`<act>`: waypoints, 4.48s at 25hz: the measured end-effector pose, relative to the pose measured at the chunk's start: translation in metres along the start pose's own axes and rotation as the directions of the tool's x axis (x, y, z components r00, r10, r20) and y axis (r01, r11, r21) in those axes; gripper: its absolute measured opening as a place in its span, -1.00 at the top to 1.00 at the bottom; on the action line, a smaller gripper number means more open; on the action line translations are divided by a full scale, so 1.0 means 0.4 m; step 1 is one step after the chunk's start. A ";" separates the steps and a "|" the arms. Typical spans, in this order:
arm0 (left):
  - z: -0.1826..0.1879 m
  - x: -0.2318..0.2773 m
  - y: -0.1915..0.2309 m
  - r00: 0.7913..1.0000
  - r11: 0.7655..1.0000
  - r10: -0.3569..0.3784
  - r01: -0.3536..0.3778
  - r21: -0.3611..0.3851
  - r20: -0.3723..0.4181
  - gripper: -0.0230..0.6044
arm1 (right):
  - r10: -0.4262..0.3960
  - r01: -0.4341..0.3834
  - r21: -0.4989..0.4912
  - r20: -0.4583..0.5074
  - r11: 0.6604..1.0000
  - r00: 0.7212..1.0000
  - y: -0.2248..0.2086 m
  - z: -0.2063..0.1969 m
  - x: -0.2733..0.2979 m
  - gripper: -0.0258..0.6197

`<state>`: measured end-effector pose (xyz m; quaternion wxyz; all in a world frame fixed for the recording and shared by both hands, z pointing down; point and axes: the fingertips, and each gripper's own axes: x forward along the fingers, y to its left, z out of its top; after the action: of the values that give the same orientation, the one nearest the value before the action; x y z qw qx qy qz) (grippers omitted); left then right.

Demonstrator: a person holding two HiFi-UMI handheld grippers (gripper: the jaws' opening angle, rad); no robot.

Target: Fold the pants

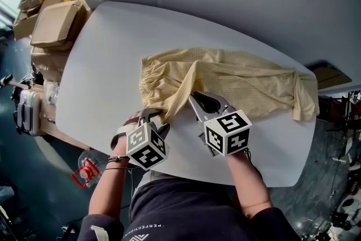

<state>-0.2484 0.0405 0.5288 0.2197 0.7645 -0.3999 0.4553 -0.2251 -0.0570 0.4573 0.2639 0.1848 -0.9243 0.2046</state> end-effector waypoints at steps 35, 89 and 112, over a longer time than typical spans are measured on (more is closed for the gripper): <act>0.005 -0.042 0.534 0.954 0.937 0.293 -0.299 -0.180 -0.057 0.69 | -0.101 0.101 0.010 -0.037 0.995 0.994 -0.057 0.031 0.054 0.83; 0.743 0.239 -0.267 0.986 0.996 0.070 -0.076 0.037 0.153 0.92 | -0.466 0.465 0.124 -0.026 0.876 0.884 -0.804 -0.287 -0.782 0.66; 0.788 0.344 -0.290 0.996 0.997 0.055 -0.058 0.046 0.074 0.92 | -0.632 0.636 0.009 -0.112 0.771 0.767 -1.007 -0.292 -0.866 0.88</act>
<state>0.0464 -0.1691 0.4978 0.1734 0.7740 -0.4180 0.4429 0.2788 -0.2620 0.4660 0.3600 0.4811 -0.7880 0.1340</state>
